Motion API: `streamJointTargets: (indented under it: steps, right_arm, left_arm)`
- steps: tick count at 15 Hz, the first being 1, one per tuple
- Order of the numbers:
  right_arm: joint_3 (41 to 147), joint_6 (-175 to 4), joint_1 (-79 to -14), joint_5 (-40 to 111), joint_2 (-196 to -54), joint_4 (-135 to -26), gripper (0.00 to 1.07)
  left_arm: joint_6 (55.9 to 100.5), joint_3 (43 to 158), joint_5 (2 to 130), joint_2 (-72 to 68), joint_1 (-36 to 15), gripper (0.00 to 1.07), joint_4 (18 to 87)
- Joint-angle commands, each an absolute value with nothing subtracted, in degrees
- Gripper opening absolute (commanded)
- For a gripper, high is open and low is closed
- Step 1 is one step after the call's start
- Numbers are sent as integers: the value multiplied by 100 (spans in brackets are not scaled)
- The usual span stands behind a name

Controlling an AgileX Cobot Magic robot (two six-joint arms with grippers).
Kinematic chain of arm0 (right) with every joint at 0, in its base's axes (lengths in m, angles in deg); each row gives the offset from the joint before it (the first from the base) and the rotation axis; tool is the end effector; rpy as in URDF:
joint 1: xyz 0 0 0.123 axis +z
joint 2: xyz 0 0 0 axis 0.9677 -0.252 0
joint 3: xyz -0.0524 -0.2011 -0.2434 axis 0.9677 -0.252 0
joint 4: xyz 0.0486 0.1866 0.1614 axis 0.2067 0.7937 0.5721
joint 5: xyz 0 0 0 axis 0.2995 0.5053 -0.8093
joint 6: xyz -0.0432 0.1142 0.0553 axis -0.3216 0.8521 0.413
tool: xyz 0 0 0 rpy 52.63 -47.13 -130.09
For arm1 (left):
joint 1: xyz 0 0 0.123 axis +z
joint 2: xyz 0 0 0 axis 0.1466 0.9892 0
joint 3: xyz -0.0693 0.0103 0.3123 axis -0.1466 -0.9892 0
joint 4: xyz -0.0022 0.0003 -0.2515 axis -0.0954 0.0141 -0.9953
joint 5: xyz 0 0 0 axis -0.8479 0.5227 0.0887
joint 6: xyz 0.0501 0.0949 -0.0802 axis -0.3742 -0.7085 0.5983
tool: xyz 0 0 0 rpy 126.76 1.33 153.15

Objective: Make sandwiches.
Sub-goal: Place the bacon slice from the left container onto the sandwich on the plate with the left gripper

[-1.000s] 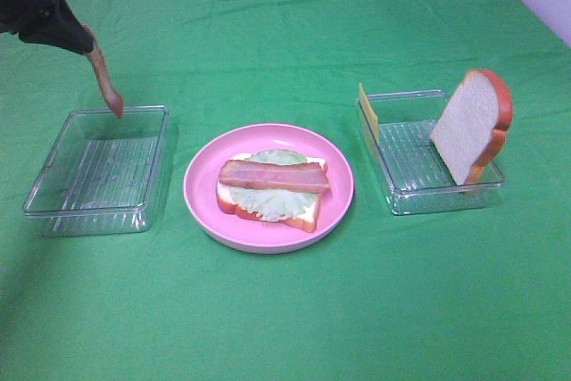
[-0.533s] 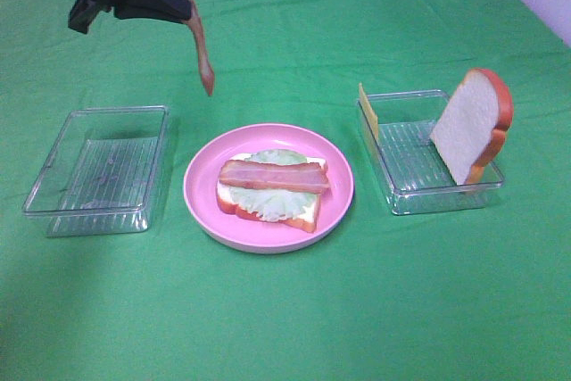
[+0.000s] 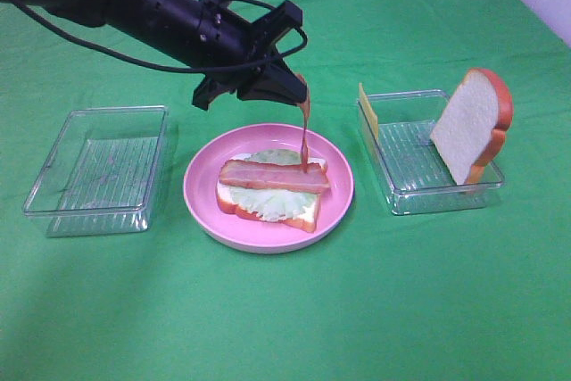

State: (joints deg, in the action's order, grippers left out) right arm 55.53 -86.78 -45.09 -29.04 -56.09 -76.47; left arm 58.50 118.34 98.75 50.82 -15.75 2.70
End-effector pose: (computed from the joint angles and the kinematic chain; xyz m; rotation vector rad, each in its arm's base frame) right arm -0.0080 0.0053 0.2587 -0.6432 1.9535 0.3529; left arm 0.4187 -0.2790 0.1953 0.1267 2.5947 -1.2282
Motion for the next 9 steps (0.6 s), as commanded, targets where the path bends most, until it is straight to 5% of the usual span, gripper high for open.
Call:
streamJointTargets:
  steps: [1,5,9]
  right_arm:
    - [5547,-8621,-4509,-2852,-5523,-7693,72]
    - [5547,-8621,-4509,-2847,-5523,-7693,72]
    - [5547,-8621,-4509,-2847,-5523,-7693,72]
  left_arm:
    - [5729,11857,9950,5225,-1787,0,-22]
    - [5168,11857,9955,5225,-1930,0,-314]
    - [5105,11857,9990,5225,-1930,0,-578]
